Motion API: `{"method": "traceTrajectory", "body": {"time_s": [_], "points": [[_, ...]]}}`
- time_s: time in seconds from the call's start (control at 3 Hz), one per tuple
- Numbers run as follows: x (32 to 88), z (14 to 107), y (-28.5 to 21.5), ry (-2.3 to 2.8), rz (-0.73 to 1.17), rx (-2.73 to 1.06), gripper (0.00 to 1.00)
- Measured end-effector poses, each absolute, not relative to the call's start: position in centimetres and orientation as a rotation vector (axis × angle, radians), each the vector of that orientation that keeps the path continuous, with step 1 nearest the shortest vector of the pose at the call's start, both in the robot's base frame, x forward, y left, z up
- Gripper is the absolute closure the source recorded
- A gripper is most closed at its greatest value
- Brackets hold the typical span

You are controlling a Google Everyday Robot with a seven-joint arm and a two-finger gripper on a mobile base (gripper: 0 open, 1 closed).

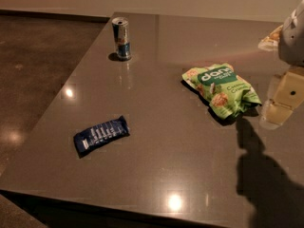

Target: Pick green rice chip bag

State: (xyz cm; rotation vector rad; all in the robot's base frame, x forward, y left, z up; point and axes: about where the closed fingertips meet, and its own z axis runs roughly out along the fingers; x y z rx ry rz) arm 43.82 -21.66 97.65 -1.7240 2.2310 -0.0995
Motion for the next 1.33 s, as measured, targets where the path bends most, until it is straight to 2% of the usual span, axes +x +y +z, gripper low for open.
{"method": "traceTrajectory", "body": {"time_s": [0.67,1.33], "points": [[45.1,97.5,-21.3,2.249,-0.09,-1.699,0.0],[52.1,95.7,-22.7,2.422,-0.106,-1.404,0.0]]}}
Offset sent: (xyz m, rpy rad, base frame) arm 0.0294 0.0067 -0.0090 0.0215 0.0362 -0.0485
